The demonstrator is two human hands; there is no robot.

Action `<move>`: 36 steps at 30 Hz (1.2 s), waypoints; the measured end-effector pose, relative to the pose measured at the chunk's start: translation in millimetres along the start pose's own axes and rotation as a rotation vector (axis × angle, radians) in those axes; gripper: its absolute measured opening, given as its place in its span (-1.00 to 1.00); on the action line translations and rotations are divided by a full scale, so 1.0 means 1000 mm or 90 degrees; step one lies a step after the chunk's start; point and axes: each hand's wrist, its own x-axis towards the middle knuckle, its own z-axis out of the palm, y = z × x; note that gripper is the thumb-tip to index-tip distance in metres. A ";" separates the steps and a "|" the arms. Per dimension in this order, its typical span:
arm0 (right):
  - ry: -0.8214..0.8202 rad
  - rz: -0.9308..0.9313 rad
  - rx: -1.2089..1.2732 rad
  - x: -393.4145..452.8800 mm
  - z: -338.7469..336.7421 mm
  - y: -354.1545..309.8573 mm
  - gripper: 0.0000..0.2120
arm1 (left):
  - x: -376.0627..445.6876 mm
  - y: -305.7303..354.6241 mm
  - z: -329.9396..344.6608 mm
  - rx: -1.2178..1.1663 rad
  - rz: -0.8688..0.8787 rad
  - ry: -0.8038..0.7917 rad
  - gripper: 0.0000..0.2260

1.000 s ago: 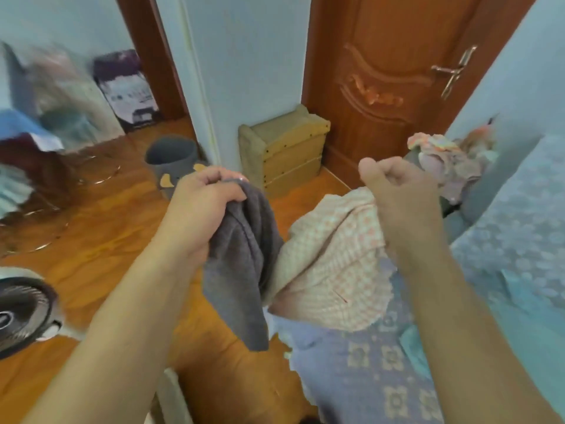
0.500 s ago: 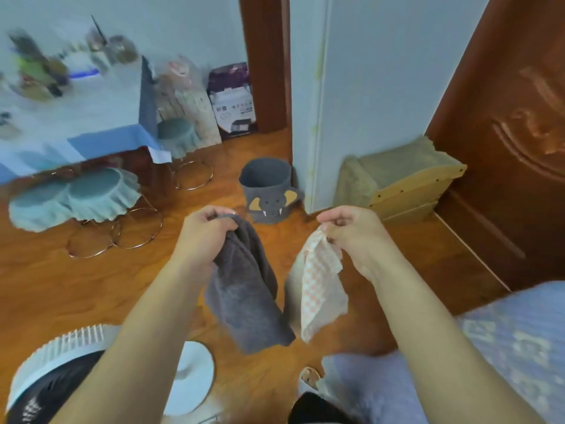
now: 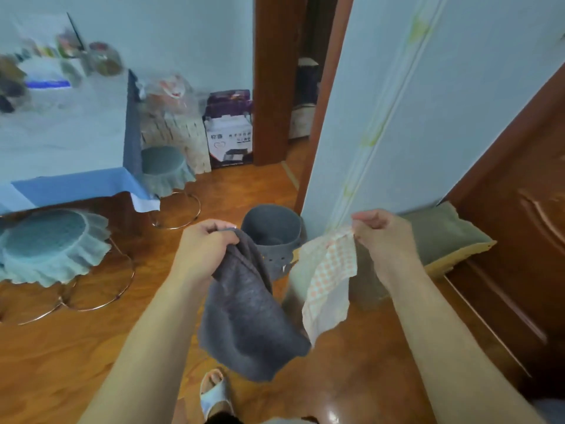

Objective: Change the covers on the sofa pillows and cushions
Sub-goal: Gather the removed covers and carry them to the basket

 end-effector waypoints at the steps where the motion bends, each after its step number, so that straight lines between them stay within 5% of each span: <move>1: 0.025 -0.006 0.005 0.012 0.013 -0.012 -0.80 | 0.023 0.008 -0.004 0.019 0.000 -0.014 -0.84; 6: 0.128 -0.057 0.096 0.079 0.069 -0.071 -0.83 | 0.141 0.065 -0.026 0.123 0.068 -0.074 -0.82; 14: 0.124 -0.044 0.219 0.211 0.173 -0.088 -0.79 | 0.297 0.108 -0.036 0.135 0.128 -0.007 -0.81; 25: 0.115 0.133 0.097 0.370 0.322 -0.052 -0.84 | 0.475 0.115 -0.046 0.201 0.086 -0.040 -0.78; 33: 0.247 0.366 -0.044 0.440 0.396 0.034 -0.81 | 0.580 0.115 -0.045 0.309 0.079 -0.164 -0.81; 36: 0.176 0.440 -0.117 0.445 0.412 0.057 -0.74 | 0.599 0.115 -0.047 0.347 0.070 -0.224 -0.83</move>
